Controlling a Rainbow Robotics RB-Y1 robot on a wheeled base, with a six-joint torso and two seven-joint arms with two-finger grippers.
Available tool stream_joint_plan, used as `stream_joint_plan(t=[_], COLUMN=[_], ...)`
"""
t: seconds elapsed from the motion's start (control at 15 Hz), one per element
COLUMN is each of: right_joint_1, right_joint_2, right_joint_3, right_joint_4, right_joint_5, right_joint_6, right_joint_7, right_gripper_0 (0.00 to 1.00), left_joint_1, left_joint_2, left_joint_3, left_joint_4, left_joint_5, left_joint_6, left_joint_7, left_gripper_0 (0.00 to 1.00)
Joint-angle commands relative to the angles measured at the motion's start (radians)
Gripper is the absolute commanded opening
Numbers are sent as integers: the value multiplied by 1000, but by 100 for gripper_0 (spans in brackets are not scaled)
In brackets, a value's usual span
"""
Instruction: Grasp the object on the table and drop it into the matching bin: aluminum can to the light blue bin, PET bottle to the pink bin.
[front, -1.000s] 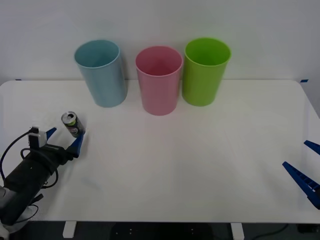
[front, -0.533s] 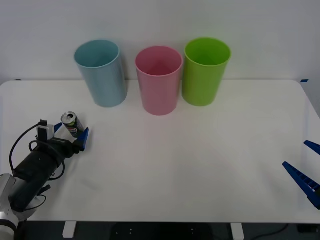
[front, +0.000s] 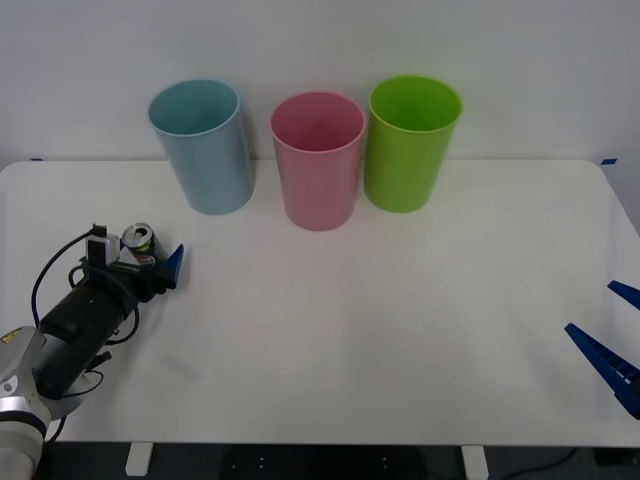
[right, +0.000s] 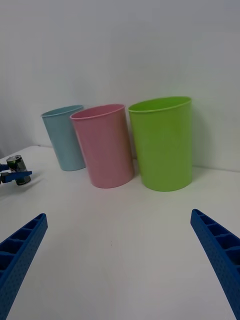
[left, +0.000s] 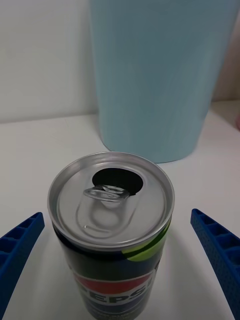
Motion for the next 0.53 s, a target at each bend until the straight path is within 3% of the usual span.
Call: stream_joint_plan(t=[0.07,0.13,0.2,0.27,0.33,0.53], right_joint_1=[0,0,0,0,0,0], right_joint_2=[0,0,0,0,0,0], right_joint_3=[0,0,0,0,0,0], right_joint_4=[0,0,0,0,0,0], right_joint_5=[0,0,0,0,0,0], right_joint_6=[0,0,0,0,0,0], right_joint_7=[0,0,0,0,0,0], right_gripper_0=[100,100,100,100,100,100], left_joint_1=[-3,-3,-3,-3,-3,-3], left_joint_2=[0,0,0,0,0,0], left_joint_3=[-6,-6,-7,-7,-7,-12], left_joint_4=[2,2,2,2,2,2], left_joint_5=[0,0,0,0,0,0], left_joint_6=[1,1,1,-1,-1,-1], left_joint_7=[0,-2,-2,-3,-7,-7], left_gripper_0=[100,100,81,7,0,0])
